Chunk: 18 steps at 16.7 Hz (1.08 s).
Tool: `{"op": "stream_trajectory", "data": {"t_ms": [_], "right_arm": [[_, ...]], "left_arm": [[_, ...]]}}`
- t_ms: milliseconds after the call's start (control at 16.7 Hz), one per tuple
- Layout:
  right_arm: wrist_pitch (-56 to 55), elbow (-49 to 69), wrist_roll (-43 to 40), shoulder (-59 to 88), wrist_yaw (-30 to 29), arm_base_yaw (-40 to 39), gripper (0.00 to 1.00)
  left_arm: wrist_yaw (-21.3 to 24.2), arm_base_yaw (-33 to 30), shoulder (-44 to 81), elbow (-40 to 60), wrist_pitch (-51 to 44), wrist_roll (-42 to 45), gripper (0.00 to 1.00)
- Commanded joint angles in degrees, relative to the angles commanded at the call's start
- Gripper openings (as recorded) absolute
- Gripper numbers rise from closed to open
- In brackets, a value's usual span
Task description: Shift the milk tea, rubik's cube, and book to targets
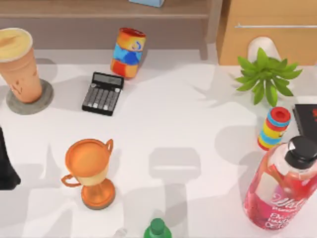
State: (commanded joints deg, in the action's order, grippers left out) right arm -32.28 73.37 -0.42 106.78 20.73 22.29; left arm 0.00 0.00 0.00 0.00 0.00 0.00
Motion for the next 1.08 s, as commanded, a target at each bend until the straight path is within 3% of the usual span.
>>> {"op": "stream_trajectory", "data": {"t_ms": [1080], "right_arm": [[0.19, 14.66, -0.08, 13.29, 0.26, 0.48, 1.00]], "left_arm": [[0.00, 0.00, 0.00, 0.00, 0.00, 0.00, 1.00]]}}
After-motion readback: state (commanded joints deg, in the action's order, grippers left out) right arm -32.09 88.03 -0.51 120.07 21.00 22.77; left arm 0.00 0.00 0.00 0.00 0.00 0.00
